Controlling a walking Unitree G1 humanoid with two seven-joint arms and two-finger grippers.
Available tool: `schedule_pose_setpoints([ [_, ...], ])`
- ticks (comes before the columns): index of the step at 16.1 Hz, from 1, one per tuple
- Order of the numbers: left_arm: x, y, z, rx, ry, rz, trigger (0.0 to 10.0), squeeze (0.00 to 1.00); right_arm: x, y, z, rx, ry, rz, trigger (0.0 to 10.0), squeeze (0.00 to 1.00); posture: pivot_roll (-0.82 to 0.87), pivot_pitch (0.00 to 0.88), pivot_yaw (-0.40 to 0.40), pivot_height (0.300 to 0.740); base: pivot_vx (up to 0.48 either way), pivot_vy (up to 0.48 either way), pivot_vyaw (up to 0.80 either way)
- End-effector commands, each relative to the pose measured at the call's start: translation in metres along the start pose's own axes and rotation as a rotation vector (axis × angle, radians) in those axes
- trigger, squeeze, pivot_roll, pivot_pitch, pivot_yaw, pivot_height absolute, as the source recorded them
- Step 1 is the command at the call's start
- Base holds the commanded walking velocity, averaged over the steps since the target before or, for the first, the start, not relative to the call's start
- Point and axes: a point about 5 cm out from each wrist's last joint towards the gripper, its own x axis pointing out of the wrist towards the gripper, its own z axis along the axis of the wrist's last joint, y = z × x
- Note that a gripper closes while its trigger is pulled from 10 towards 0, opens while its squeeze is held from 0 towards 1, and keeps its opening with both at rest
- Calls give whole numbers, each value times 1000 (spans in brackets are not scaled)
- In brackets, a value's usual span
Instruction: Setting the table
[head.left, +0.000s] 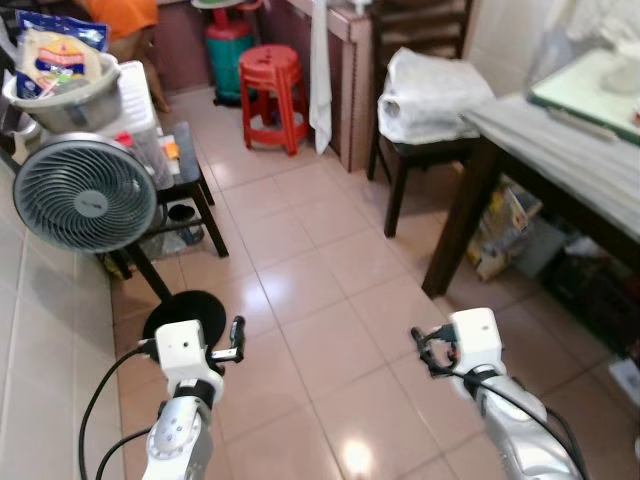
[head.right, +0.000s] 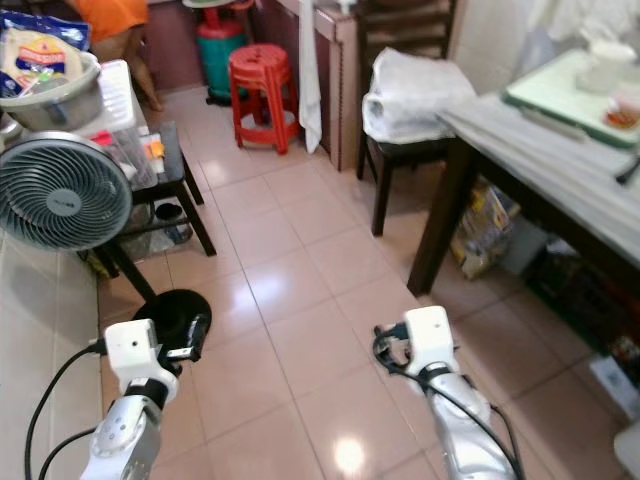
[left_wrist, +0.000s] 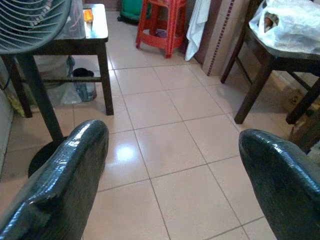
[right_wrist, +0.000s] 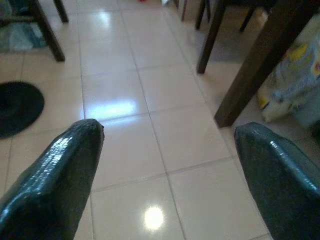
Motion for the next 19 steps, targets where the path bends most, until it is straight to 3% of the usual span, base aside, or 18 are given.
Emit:
schedule_pose_setpoints([
  [1,-3,9,-4,5,13,24,10000,0,2,10,3,0,-15,37,10000,0,-94,97,58,740,375,0,-775],
  [13,-6,11,-7,16,31,11,10000,0,0,14,5,2,-33,57,10000,0,-90,104,62,740,366,0,-688],
  [19,-8,14,-7,20,41,41,10000,0,-3,18,7,10,-30,88,10000,0,-78,105,56,740,47,0,0],
])
